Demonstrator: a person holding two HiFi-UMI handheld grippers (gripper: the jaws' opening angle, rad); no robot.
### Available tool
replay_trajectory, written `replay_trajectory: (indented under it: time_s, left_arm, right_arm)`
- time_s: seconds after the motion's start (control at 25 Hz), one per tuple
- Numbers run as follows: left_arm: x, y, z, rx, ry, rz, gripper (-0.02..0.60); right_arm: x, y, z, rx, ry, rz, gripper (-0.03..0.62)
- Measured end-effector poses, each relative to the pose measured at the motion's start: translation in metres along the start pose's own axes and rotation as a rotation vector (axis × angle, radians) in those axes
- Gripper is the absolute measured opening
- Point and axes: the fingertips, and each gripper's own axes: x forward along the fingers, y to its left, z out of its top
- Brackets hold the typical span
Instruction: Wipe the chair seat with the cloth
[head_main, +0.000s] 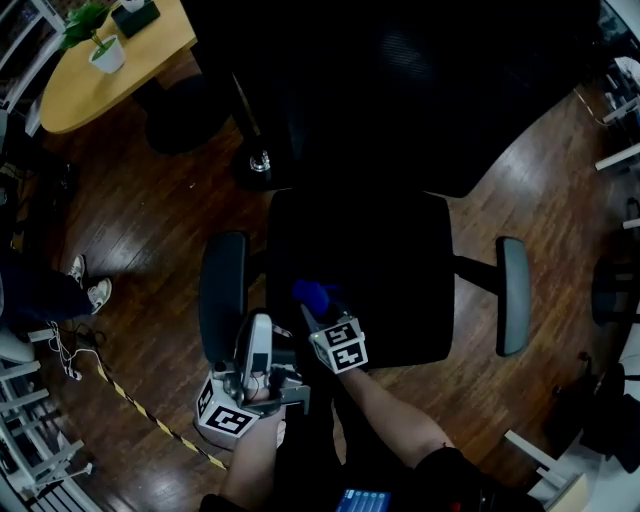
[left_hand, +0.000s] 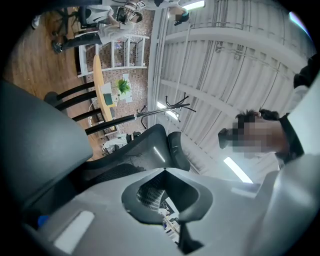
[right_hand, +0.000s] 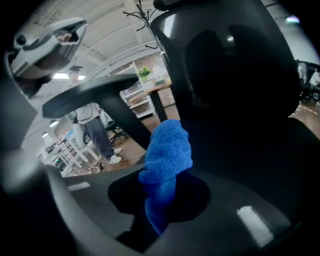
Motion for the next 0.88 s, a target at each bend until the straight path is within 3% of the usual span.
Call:
replay_trajectory:
  time_s: [0.16, 0.32, 0.52, 0.72, 0.88]
  left_arm:
    - [-0.007, -0.005, 0.008, 0.005, -0.005, 0.005, 0.003]
    - [-0.010, -0.002, 0.009, 0.005, -0.002, 0.006, 0.003]
    - [-0.005, 0.001, 0.007, -0.006, 0.008, 0.003, 0.003]
    - [0.004, -0.001, -0.004, -0.021, 0.030, -0.014, 0.003]
    - [0.010, -0.002, -0.013, -0.028, 0.045, -0.023, 0.003]
  right_arm:
    - [0.027, 0.079, -0.021, -0.045, 0.058, 0.131, 0.080]
    - [0.027, 0.075, -0.029, -0.058, 0.056, 0.108, 0.080]
    - [-0.010, -0.008, -0.047, -0.042, 0.075, -0.038, 0.080]
    - [-0.102, -0.134, -0.074, 0.019, 0.104, -0.306, 0.080]
    - [-0.180, -0.207, -0.087, 0.042, 0.112, -0.490, 0.078]
